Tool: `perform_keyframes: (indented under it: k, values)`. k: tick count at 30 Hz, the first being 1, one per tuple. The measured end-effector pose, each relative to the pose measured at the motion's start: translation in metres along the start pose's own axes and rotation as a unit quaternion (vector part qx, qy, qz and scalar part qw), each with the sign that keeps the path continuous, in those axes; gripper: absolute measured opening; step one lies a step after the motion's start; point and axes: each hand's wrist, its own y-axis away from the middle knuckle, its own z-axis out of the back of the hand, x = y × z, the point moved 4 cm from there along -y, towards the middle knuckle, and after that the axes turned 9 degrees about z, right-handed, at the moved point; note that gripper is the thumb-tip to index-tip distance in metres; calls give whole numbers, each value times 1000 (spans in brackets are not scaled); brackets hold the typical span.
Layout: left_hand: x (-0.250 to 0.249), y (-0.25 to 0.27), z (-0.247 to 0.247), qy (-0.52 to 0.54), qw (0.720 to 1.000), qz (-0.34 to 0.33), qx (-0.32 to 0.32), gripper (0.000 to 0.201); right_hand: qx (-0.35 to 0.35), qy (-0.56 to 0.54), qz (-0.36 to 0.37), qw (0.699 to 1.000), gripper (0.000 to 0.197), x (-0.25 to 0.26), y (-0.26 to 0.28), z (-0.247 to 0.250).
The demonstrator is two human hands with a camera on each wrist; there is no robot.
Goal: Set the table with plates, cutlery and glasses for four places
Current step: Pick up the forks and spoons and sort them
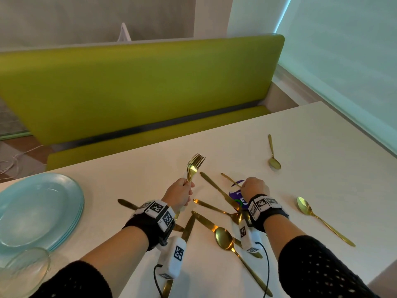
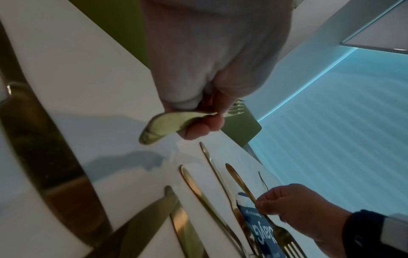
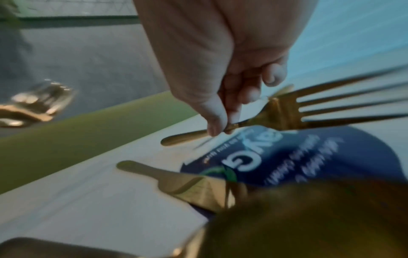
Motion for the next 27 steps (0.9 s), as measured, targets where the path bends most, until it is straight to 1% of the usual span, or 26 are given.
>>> perform_keyframes:
  k: [2,4,8,10,12,13,15,17,19,21,24,27]
  values:
    - [-4,2,2,-19,1000,-5,-9,19,-13,42,49,998,27,9,5,10]
    - [-10,6,5,-35,999,-12,-23,18,-46,93,127,986,26,26,16,24]
    - [-22,15,9,-98,994,-38,-44,19,-88,187,298,932,23,70,52,41]
    - [-24,22,9,-121,991,-48,-41,18,-93,220,362,901,22,88,74,44]
    - [-22,29,6,-120,991,-48,-20,17,-97,243,406,876,22,102,91,45]
    - [-20,34,3,-111,993,-46,0,15,-97,244,418,870,23,106,98,46]
    - [-15,44,-2,-104,993,-42,38,15,-96,227,429,869,23,112,109,49]
    - [-11,55,-7,-117,989,-50,71,22,-94,209,434,871,23,115,119,51]
    - [-7,65,-11,-150,983,-59,93,29,-84,206,436,872,23,115,127,51]
    - [-1,73,-13,-159,980,-56,107,28,-69,202,436,874,25,113,134,50]
    - [8,84,-19,-114,981,-25,153,23,-56,197,434,877,25,109,144,46]
    - [15,93,-26,-63,981,-12,182,29,-49,196,428,881,25,104,149,39]
